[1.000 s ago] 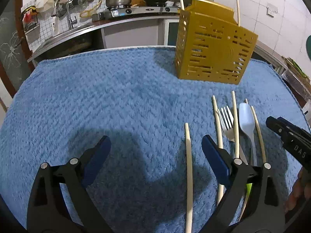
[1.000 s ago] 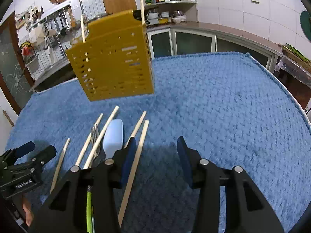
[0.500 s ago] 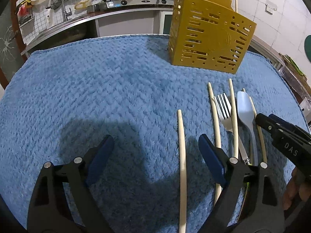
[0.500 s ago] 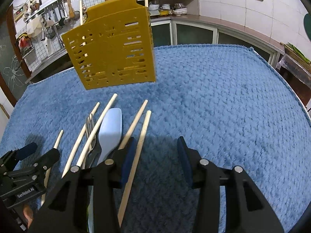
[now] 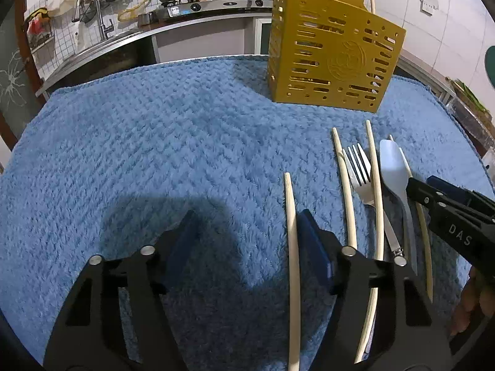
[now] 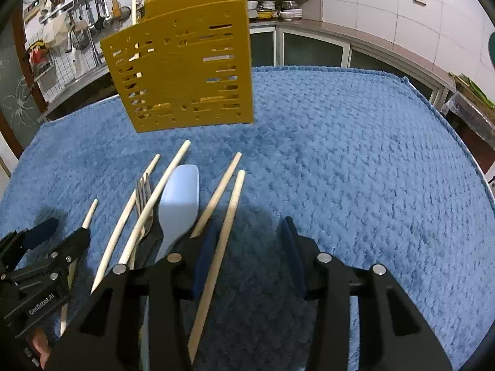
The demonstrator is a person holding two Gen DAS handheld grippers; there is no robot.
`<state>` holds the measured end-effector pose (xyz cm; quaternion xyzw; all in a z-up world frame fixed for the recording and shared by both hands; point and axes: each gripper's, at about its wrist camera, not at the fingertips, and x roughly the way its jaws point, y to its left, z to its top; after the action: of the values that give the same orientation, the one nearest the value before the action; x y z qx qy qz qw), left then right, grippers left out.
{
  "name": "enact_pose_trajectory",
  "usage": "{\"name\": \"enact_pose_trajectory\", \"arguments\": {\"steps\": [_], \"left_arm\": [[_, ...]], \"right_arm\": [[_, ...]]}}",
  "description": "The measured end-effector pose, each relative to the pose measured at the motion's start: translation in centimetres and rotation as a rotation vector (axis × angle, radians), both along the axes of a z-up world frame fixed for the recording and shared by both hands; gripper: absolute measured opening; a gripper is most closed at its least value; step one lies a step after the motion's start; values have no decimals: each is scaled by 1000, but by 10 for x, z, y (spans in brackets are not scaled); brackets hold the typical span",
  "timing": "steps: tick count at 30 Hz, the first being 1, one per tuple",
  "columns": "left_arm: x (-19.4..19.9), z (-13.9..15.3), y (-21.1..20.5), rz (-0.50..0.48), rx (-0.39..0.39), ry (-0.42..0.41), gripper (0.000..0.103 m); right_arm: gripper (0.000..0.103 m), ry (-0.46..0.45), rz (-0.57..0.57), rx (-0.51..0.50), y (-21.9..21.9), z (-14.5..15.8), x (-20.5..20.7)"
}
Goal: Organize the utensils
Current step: 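Close the left tool on a chopstick while the right tool grasps another chopstick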
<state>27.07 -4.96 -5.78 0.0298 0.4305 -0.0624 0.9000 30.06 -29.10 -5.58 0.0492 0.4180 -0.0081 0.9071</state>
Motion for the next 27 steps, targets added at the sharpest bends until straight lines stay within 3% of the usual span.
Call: {"name": "enact_pose_trajectory", "arguments": {"steps": [3, 4, 5, 12, 23, 27], "left_arm": [[1, 1, -5, -28, 13, -1, 46], [2, 1, -6, -30, 21, -1, 43], [2, 2, -7, -32, 24, -2, 42], [4, 4, -1, -43, -15, 16, 24], [17, 4, -4, -36, -28, 40, 14], [20, 5, -4, -24, -31, 53, 11]], "right_arm": [[33, 9, -6, -13, 3, 1, 4], [23, 10, -7, -13, 3, 1, 6], [20, 11, -2, -5, 3, 1, 7], [15, 39, 13, 28, -1, 2, 10], [15, 83, 6, 48, -2, 2, 20], [9, 85, 8, 93, -11, 4, 20]]}}
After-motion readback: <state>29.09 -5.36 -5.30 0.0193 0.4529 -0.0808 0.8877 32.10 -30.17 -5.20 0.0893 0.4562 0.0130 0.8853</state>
